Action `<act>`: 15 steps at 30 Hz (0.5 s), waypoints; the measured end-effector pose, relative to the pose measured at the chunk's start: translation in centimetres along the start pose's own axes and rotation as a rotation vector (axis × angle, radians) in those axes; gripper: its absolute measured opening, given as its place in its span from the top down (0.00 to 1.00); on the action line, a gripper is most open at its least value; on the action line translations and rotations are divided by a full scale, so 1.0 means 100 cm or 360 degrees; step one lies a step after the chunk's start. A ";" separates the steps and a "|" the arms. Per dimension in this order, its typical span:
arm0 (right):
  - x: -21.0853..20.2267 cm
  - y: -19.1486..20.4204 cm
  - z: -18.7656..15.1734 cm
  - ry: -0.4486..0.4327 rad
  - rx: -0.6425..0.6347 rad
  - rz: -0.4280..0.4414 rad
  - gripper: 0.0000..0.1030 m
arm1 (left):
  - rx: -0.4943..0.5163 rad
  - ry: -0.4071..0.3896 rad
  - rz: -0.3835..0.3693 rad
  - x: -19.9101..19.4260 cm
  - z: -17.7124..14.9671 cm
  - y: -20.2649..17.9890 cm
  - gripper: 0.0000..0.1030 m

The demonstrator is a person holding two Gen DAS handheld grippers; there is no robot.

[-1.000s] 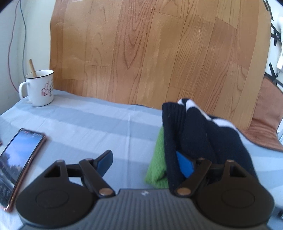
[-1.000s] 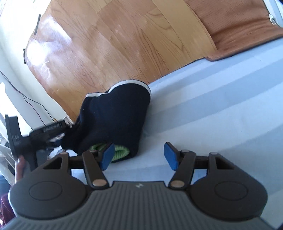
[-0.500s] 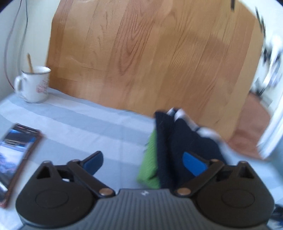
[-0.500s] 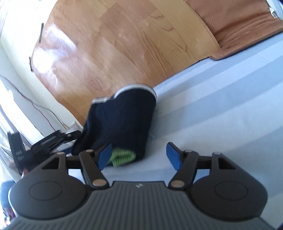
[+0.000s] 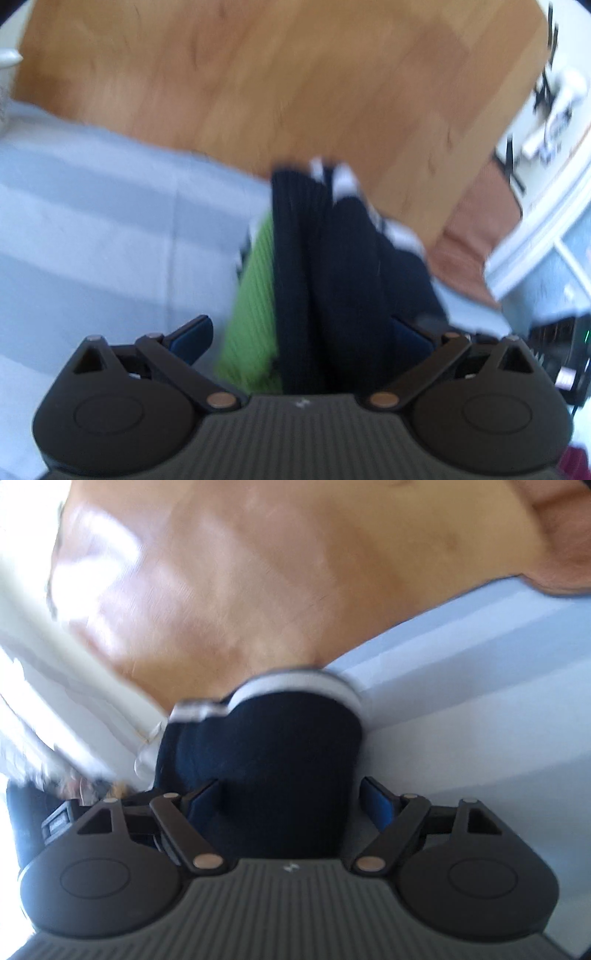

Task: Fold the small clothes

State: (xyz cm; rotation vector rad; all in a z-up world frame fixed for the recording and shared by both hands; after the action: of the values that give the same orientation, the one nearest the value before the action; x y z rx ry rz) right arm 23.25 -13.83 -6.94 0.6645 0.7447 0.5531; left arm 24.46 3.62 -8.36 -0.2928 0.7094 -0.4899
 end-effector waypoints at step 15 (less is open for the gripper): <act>-0.029 -0.026 0.082 -0.0356 -0.0195 -0.0054 0.52 | 0.0224 -0.0140 -0.0008 0.069 0.057 -0.079 0.26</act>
State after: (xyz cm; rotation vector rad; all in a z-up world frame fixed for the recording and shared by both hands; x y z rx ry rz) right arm 28.30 -20.26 -2.99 0.5879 0.5072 0.4803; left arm 30.30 -6.12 -4.72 -0.1831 0.5860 -0.5260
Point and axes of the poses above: each gripper's, at about its wrist camera, not at the fingertips, and x roughly the way its jaws point, y to its left, z to its top, the point moved 9 cm from there along x, roughly the way its jaws point, and after that the axes turned 8 degrees about x, right-handed, at the moved point
